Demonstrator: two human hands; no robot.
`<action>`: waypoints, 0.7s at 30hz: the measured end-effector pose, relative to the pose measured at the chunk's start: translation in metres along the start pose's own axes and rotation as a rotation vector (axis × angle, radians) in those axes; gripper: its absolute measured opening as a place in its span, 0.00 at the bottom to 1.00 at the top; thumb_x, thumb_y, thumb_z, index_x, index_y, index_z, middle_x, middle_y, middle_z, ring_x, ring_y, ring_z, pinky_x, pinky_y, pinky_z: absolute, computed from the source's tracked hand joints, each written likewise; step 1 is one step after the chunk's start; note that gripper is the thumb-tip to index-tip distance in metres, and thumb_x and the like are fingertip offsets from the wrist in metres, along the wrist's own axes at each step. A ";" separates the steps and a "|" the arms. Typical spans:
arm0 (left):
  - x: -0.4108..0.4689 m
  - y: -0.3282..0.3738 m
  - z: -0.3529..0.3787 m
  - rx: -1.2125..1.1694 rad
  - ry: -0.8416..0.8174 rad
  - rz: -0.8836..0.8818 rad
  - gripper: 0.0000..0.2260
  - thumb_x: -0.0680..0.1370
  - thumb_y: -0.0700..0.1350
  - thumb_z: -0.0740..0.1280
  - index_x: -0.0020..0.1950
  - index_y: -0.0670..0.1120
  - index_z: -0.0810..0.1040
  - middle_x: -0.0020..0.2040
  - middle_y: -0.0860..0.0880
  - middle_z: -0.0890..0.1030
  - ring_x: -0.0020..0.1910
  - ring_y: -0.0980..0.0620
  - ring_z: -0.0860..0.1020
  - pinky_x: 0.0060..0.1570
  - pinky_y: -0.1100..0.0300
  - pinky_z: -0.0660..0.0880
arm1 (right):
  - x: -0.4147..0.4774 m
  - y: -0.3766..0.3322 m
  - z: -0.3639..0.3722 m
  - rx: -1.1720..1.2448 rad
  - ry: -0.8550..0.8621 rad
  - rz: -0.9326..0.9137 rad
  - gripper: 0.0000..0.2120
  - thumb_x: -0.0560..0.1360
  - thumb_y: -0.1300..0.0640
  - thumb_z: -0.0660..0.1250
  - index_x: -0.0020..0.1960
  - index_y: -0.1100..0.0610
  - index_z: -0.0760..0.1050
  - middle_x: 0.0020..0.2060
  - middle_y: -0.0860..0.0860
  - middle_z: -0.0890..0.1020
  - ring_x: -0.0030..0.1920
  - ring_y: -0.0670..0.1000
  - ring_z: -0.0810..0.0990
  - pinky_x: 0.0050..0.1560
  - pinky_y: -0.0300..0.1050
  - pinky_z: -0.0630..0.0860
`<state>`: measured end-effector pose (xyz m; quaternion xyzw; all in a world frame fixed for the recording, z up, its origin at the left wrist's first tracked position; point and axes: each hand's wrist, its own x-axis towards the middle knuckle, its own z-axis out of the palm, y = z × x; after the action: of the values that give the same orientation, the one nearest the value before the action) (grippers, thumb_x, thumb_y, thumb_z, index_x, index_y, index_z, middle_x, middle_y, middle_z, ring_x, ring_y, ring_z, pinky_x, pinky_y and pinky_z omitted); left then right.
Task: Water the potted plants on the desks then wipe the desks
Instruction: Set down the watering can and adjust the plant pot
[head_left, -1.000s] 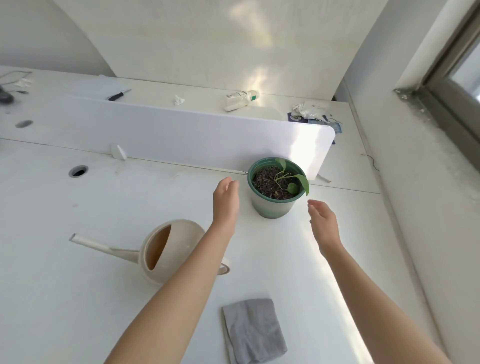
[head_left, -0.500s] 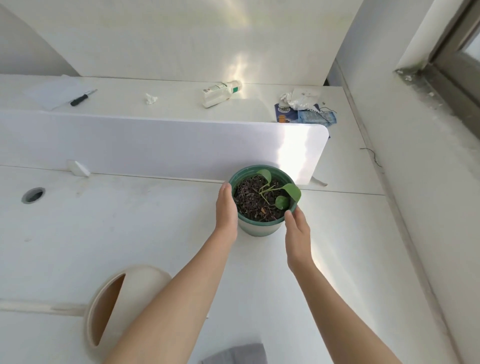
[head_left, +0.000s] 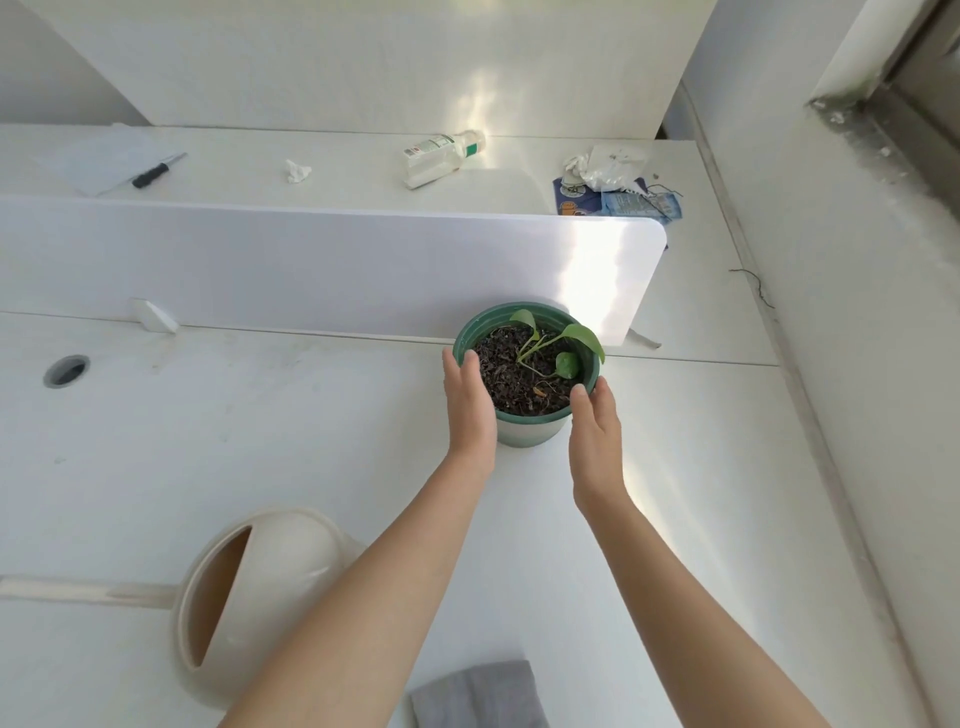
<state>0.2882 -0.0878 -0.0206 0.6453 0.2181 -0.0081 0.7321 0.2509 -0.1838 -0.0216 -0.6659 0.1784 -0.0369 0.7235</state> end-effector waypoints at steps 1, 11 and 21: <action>-0.003 0.001 0.004 0.012 0.001 0.005 0.25 0.81 0.50 0.49 0.76 0.46 0.45 0.78 0.49 0.50 0.76 0.52 0.51 0.72 0.58 0.49 | 0.003 -0.001 0.000 -0.002 -0.006 0.004 0.18 0.79 0.57 0.53 0.68 0.53 0.64 0.64 0.49 0.73 0.62 0.46 0.70 0.60 0.39 0.63; -0.016 0.012 0.008 0.041 0.093 -0.049 0.27 0.81 0.52 0.51 0.76 0.47 0.44 0.78 0.46 0.49 0.76 0.48 0.49 0.74 0.49 0.49 | 0.005 -0.014 -0.015 -0.063 -0.038 0.098 0.24 0.79 0.54 0.53 0.73 0.55 0.52 0.72 0.49 0.61 0.70 0.45 0.60 0.66 0.38 0.57; -0.114 0.071 -0.136 -0.073 0.267 0.261 0.10 0.77 0.39 0.57 0.45 0.50 0.76 0.43 0.50 0.80 0.44 0.53 0.78 0.45 0.63 0.72 | -0.114 0.008 0.007 -0.308 -0.242 0.047 0.10 0.76 0.60 0.60 0.54 0.57 0.76 0.54 0.50 0.77 0.55 0.48 0.74 0.48 0.36 0.67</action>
<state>0.1636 0.0224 0.0740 0.6364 0.2279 0.1806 0.7145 0.1456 -0.1432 -0.0049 -0.7641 0.1091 0.0880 0.6297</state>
